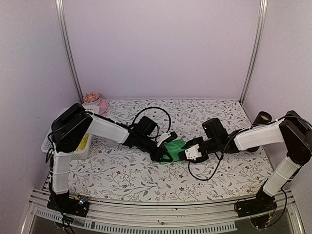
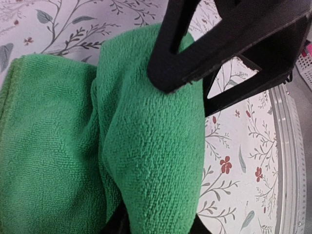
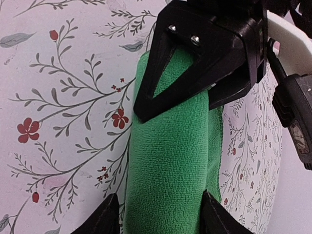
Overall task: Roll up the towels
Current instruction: Roll the towel at the center of the board.
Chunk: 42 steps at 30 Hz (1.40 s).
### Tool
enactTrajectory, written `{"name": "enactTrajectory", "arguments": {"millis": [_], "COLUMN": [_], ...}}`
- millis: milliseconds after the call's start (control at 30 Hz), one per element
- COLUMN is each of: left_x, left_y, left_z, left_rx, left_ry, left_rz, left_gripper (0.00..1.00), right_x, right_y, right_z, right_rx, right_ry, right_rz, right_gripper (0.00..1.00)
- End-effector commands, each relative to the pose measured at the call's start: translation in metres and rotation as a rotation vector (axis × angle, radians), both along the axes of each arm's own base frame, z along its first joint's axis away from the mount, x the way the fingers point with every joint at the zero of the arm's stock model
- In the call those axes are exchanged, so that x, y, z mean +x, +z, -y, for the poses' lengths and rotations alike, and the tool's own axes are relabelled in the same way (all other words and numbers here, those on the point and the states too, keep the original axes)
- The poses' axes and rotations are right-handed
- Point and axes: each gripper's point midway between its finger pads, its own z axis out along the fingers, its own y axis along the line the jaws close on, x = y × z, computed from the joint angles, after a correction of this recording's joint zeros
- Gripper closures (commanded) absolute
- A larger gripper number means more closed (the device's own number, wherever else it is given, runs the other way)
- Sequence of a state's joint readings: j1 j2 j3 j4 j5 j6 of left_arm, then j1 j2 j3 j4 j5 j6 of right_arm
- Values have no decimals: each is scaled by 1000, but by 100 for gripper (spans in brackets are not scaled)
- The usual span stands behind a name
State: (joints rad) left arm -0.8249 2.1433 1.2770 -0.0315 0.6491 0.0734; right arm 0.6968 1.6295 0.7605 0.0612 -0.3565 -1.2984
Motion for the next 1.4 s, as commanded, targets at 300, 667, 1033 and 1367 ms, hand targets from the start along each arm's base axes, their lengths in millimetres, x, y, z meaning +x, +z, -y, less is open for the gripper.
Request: {"name": "enactTrajectory", "arguments": {"millis": [300,667,1033,1367], "left_x": [-32,-31,-33,-24], "left_y": [-66,-68,-72,-50], "left_z": [-39,-40,-41,-43], "left_rx": [182,187,187,199], "left_ry": [34,41,34,50], "left_rz": [-268,-275,-285,-207], "left_gripper": [76,76,75,52], "right_x": [-22,-21,2,8], "right_y": [28,8,-16,-50], "right_z": [-5,-4,-7,-2], "right_rx": [110,51,-11,-126], "right_ry": [74,68,-25,-70], "right_rz": [101,60,49,2], "right_gripper": [34,37,46,72]}}
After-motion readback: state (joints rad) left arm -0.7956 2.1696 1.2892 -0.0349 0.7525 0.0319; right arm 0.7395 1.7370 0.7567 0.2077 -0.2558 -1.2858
